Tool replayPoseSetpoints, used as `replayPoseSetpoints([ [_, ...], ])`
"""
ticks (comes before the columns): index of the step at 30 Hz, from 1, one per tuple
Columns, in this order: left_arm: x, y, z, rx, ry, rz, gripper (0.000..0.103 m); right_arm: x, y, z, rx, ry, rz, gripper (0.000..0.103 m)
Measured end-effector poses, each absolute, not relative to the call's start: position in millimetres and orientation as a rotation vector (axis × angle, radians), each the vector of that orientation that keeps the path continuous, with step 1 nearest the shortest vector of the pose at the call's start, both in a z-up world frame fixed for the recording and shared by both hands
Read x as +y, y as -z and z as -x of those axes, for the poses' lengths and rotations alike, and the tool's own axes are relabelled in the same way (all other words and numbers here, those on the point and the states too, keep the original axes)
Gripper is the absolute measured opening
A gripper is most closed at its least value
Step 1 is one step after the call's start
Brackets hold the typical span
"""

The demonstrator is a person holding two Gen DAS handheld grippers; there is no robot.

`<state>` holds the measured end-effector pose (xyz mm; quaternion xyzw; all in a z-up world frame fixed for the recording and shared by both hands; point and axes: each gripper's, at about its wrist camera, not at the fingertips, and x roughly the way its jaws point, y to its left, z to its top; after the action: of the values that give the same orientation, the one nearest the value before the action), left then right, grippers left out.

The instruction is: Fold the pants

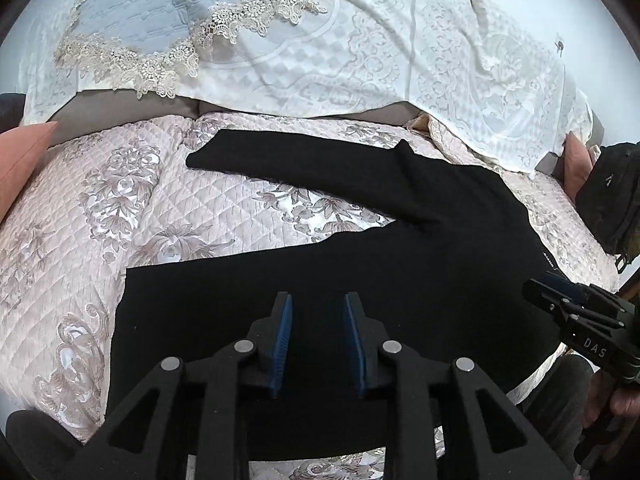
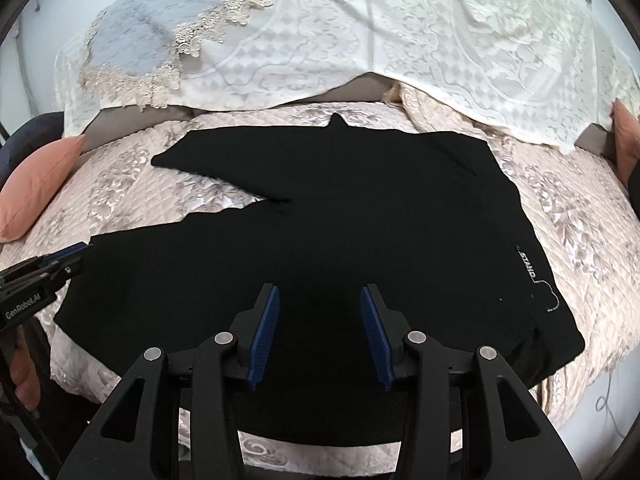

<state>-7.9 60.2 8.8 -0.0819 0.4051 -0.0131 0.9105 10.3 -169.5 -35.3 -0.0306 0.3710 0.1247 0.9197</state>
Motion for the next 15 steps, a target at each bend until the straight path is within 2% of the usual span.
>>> replayPoseSetpoints([
  [11, 66, -10, -10, 0.843, 0.041, 0.154, 0.029, -166, 36, -21, 0.775, -0.273, 0.070, 0.044],
  [15, 66, -15, -24, 0.832, 0.053, 0.127, 0.030, -168, 32, -31, 0.768, -0.278, 0.070, 0.051],
])
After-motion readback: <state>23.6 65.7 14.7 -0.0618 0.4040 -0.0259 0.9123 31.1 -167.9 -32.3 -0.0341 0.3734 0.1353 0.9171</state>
